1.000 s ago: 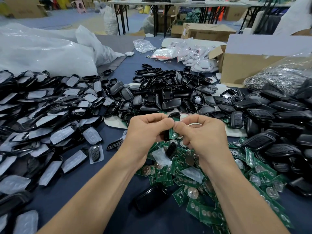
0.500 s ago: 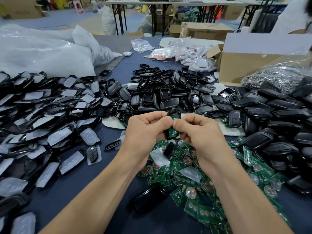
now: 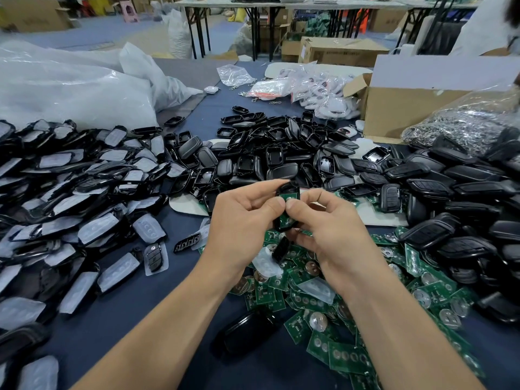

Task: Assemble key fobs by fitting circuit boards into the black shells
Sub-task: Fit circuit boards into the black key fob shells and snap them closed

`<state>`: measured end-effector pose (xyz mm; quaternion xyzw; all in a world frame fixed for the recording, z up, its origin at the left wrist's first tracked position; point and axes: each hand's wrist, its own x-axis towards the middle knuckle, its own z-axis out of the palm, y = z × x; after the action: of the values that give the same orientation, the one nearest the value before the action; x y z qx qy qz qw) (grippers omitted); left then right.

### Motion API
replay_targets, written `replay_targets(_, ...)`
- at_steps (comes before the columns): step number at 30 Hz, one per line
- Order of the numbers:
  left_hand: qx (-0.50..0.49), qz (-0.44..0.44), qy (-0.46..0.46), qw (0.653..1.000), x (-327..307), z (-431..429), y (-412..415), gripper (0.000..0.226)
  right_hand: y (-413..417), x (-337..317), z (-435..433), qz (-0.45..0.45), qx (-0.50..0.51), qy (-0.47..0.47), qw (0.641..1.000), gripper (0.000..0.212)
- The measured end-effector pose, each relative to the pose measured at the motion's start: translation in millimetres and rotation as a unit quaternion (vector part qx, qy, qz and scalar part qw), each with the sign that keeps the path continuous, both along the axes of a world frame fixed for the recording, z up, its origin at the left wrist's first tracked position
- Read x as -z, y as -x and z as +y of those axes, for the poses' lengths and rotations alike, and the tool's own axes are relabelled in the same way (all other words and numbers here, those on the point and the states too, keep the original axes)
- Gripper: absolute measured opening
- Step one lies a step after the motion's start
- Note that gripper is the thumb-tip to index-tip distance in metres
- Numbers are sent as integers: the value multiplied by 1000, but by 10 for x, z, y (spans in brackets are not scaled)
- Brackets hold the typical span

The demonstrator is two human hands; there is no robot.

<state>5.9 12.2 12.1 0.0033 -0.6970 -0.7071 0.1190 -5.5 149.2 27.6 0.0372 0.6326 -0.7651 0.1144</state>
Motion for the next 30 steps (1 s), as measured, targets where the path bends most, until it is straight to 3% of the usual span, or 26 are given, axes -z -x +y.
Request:
replay_targets(6,-23,-18,-28,999,2,7,8,28,14,14,3,-27,-24,62,997,5)
replay_targets(15,-75,-23,-64,995,-22,19,3,21,5,85,-42,42,0,53,998,23)
replay_targets(20,-106,-15,-35,994,8,38,5,31,-14,122,-86,90,33,-33,995,24)
replay_targets(24,-137,-28,-33,990,40,71,27,33,-57,126,-98,189,112,-259,941,19)
replay_targets(28,-112,-56,-86,988,11,58,22,28,-111,111,-146,224,108,-301,921,28)
replay_targets(30,-64,-53,-67,994,-16,31,28,34,-94,112,-120,225,114,-295,922,30)
